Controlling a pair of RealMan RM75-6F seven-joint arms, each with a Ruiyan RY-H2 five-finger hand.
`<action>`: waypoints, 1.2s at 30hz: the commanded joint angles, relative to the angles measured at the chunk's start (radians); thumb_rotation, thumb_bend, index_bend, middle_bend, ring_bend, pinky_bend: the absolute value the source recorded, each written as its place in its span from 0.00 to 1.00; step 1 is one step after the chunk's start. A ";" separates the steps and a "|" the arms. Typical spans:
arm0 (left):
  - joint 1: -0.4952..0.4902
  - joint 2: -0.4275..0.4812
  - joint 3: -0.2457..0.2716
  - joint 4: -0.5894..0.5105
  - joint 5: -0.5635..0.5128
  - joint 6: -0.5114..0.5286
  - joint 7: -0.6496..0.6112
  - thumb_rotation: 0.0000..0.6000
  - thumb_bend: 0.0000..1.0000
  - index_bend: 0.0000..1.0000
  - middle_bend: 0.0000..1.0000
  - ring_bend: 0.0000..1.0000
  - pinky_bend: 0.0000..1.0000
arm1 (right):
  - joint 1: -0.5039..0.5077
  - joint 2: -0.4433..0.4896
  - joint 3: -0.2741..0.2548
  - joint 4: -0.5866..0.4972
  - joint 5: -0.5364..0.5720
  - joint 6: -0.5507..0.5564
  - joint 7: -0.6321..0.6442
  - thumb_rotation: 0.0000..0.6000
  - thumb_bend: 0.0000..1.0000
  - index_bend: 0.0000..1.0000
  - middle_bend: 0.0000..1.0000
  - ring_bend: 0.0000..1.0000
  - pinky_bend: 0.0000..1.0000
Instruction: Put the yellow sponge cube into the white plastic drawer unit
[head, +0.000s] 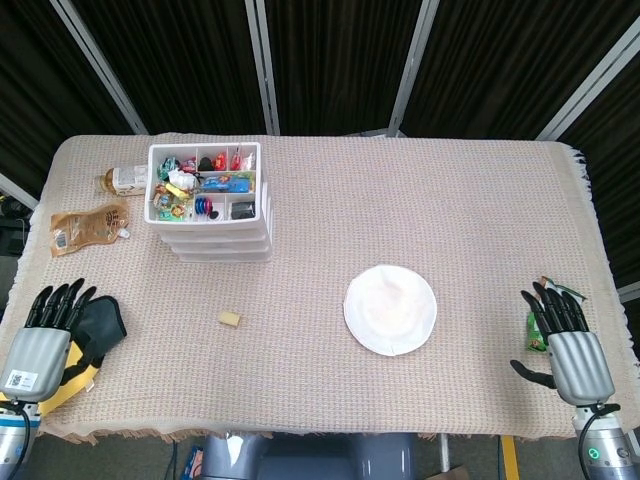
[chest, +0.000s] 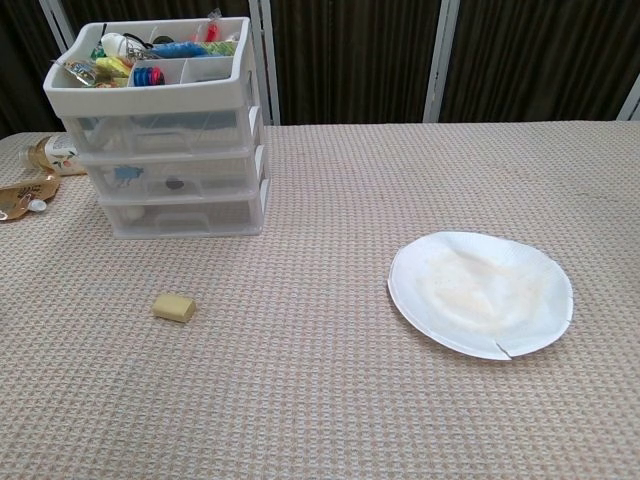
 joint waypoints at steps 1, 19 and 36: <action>-0.006 -0.011 -0.014 -0.009 0.000 0.009 -0.029 1.00 0.63 0.00 0.07 0.07 0.09 | 0.000 0.000 -0.001 0.000 0.000 -0.001 -0.002 1.00 0.00 0.07 0.00 0.00 0.00; -0.176 -0.037 -0.167 -0.280 -0.462 -0.354 -0.208 1.00 0.67 0.00 0.95 0.86 0.59 | 0.000 0.002 0.001 -0.004 0.007 -0.006 0.002 1.00 0.00 0.08 0.00 0.00 0.00; -0.382 -0.152 -0.325 -0.267 -1.029 -0.530 -0.277 1.00 0.90 0.00 0.97 0.87 0.60 | 0.002 0.006 0.000 -0.005 0.007 -0.012 0.014 1.00 0.00 0.08 0.00 0.00 0.00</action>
